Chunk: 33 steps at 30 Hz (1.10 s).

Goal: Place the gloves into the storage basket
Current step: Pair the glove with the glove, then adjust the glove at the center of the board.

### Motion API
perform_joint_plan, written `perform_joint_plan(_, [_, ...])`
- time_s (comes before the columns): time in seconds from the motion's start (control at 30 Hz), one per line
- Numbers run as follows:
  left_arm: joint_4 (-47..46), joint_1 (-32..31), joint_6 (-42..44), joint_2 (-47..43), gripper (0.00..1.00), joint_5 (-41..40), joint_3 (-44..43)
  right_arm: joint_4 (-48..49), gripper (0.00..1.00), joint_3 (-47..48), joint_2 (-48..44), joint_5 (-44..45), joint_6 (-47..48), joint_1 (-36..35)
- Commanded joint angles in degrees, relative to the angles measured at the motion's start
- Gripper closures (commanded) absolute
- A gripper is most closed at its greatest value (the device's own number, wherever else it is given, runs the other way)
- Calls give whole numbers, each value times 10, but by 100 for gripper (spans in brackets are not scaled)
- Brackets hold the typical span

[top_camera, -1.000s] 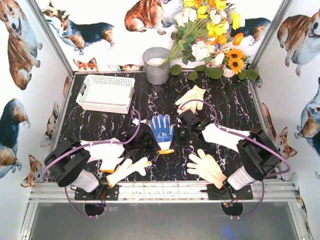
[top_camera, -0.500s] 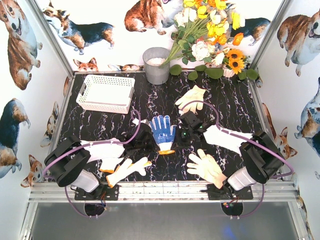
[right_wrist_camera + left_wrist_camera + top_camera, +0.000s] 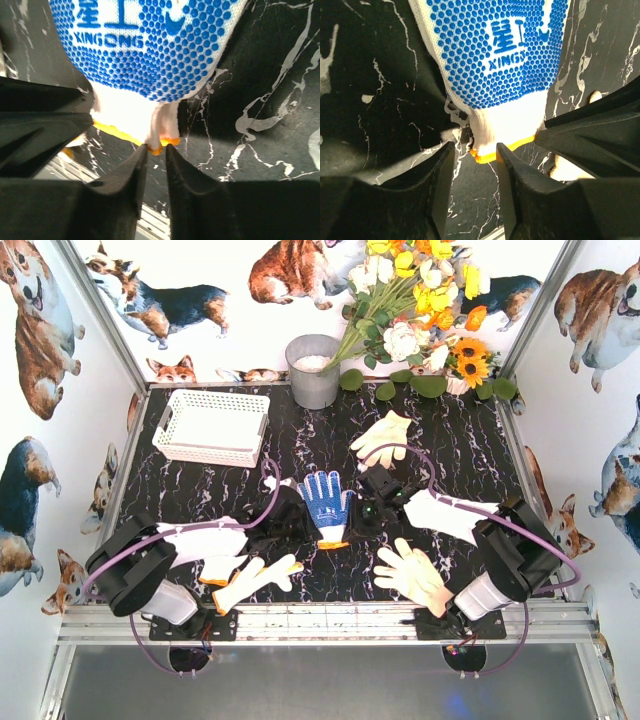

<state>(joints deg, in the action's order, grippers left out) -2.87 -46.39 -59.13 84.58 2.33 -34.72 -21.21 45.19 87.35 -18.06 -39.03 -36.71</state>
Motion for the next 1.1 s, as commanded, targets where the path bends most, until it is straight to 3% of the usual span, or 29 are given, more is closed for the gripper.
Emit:
perform_joint_plan(0.0, [45, -2, 24, -38, 64, -34, -22, -25, 68, 17, -18, 26, 14, -4])
perform_joint_plan(0.13, [103, 3, 56, -62, 58, -70, -58, -65, 52, 44, -45, 57, 31, -3])
perform_joint_plan(0.3, [123, 8, 90, -67, 56, -86, -109, -71, 48, 59, -65, 64, 28, 18])
perform_joint_plan(0.57, [70, 10, 96, 4, 67, -50, -146, 48, 53, 17, -38, -5, -41, 93])
perform_joint_plan(0.77, [25, 10, 86, 50, 74, -14, -144, 74, 55, 30, 6, -13, -34, 97])
perform_joint_plan(1.07, [-9, 9, 76, 104, 77, 4, -122, 108, 66, 35, 65, -16, -28, 102])
